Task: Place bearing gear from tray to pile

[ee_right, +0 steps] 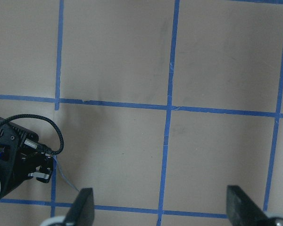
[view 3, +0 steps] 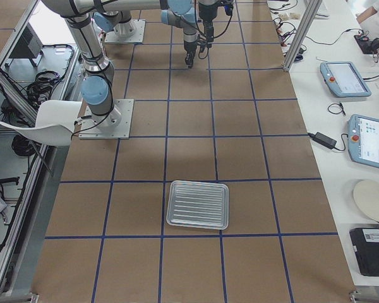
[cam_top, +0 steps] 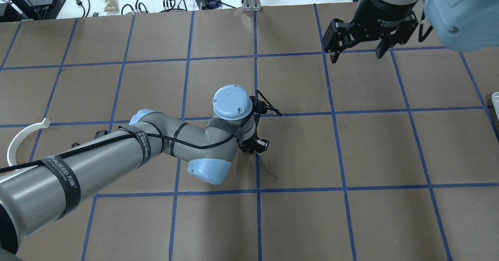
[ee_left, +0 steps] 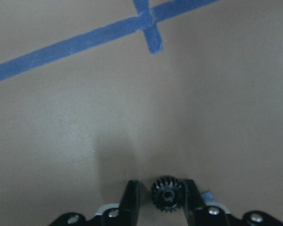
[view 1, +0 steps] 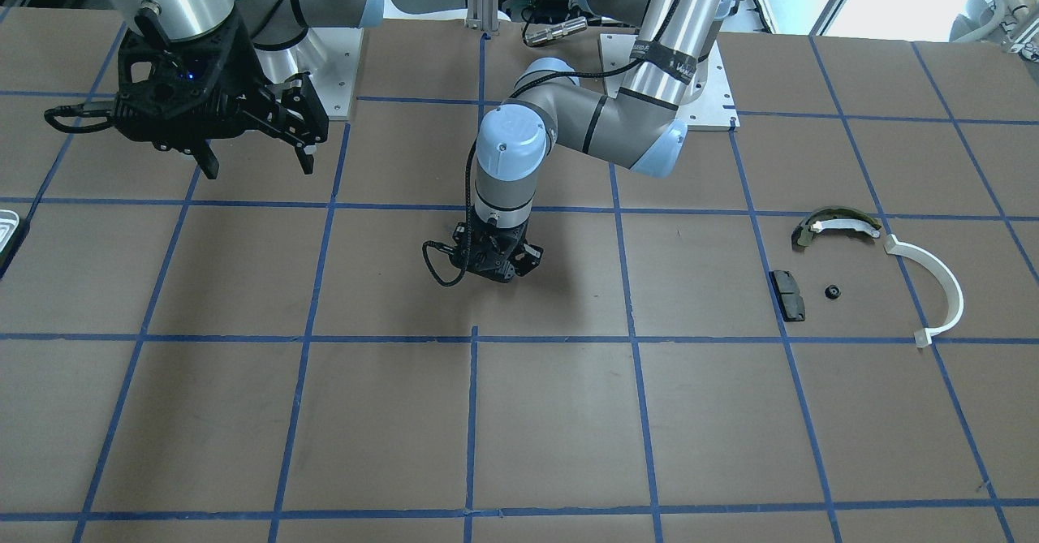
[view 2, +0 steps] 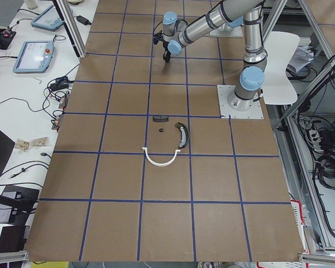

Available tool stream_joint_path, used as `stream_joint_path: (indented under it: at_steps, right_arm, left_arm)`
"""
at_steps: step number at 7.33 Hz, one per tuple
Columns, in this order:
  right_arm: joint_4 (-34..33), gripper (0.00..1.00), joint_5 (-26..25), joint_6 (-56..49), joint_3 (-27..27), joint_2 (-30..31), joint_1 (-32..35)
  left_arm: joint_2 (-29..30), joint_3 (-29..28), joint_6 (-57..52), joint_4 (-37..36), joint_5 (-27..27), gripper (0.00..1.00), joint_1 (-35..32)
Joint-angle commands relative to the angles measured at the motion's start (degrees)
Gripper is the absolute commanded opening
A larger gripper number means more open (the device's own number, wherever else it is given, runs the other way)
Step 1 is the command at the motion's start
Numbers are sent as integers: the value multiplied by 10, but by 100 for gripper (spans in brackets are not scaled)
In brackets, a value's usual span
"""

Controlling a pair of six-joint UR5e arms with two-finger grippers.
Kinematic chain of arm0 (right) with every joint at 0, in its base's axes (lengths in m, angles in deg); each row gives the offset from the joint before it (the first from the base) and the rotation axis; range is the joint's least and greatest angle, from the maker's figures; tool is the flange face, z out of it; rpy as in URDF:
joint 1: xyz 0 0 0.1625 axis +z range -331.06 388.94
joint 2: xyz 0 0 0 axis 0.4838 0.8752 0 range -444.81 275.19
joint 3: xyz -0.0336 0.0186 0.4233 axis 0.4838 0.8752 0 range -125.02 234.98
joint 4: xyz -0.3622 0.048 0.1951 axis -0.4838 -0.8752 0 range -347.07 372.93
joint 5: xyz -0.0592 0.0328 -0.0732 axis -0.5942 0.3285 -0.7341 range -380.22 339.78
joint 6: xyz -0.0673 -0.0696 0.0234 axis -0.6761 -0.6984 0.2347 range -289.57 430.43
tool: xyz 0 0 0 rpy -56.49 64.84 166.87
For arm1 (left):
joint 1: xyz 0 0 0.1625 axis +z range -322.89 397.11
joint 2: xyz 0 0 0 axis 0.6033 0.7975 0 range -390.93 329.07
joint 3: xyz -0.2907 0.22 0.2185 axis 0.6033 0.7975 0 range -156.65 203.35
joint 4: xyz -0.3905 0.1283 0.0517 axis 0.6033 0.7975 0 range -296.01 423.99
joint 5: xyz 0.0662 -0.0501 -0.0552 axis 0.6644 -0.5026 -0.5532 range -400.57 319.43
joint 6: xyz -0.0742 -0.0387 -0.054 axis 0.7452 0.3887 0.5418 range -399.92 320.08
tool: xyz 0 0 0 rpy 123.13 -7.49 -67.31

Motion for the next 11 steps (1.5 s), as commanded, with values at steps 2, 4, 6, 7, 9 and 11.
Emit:
stream_joint_path:
  at_steps: [2,4,6,7,9,11]
  right_arm:
    - [-4,100,-5,1,0,-2,-4]
    - [-1,100,-6,1,0,-1,-4]
    - [-3,100,-7,-4,0,-2,-4]
    - [-6,100,-7,-2,-1,-2,-3]
    - [-5,100,-6,0,-5,-2,-4]
    - [-9,100,-5,0,-13,-1,-4]
  left_arm:
    - [-4,-23,-8,5,3,0,6]
    - [-26,-40,-61,68,4,0,87]
    - [-46,-45,-135,103,3,0,204]
    - [-58,-46,-155,117,6,0,270]
    - [-72,-46,-224,150,43,0,381]
    - [-73,-39,-324,153,47,0,469]
